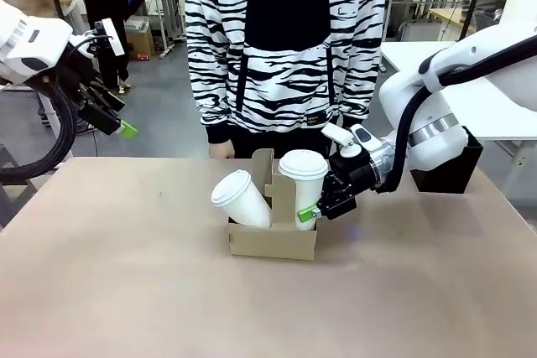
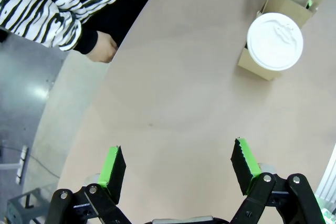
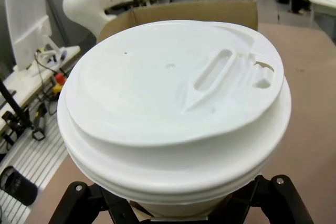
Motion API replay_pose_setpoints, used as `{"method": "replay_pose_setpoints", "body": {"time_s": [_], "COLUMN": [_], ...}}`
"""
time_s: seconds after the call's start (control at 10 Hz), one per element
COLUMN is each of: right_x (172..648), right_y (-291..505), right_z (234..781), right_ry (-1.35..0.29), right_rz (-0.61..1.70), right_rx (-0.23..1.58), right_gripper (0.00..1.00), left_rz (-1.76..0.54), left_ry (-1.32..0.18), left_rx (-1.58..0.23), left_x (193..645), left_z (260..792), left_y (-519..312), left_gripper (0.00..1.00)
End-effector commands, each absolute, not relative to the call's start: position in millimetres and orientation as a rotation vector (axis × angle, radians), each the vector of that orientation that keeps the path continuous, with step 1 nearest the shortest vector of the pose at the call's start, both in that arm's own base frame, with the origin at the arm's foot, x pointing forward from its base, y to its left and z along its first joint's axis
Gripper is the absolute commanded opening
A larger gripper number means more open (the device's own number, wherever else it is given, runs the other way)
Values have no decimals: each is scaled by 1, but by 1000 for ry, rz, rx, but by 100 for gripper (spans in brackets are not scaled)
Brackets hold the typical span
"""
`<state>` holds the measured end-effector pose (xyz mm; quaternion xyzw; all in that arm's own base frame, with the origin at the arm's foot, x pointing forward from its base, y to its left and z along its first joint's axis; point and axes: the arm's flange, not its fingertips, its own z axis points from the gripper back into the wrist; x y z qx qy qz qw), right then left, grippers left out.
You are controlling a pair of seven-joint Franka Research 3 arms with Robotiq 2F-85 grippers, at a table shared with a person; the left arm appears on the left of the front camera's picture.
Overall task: Pour a drink into a cup and package it in a carrier.
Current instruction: Insert the held 600 ml Paper Cup into the Cup Carrier.
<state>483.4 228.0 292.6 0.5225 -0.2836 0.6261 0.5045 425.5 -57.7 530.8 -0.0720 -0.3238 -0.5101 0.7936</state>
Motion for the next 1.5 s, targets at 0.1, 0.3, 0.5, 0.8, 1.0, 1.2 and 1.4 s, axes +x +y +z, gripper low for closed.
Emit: {"method": "replay_pose_setpoints", "body": {"time_s": [0.1, 0.3, 0.5, 0.8, 1.0, 1.2, 1.4], "right_x": [483, 482, 478, 464, 443, 408, 381], "right_y": [237, 233, 221, 185, 149, 99, 68], "right_z": [296, 299, 304, 308, 318, 347, 367], "right_ry": [-641, -661, -648, -560, -482, -440, -343], "right_rz": [1542, 1564, 1546, 1500, 1397, 1218, 1048], "right_rx": [1216, 1193, 1155, 1074, 986, 895, 866], "right_gripper": [81, 100, 100, 100, 100, 100, 100], "left_rz": [-1099, -1099, -1099, -1099, -1099, -1099, -1099], "left_ry": [-698, -698, -698, -698, -698, -698, -698], "left_rx": [-161, -161, -161, -161, -161, -161, -161], "left_x": [426, 426, 426, 426, 426, 426, 426], "left_z": [531, 531, 531, 531, 531, 531, 531], "left_y": [-57, -57, -57, -57, -57, -57, -57], "left_gripper": [100, 100, 100, 100, 100, 100, 100]}}
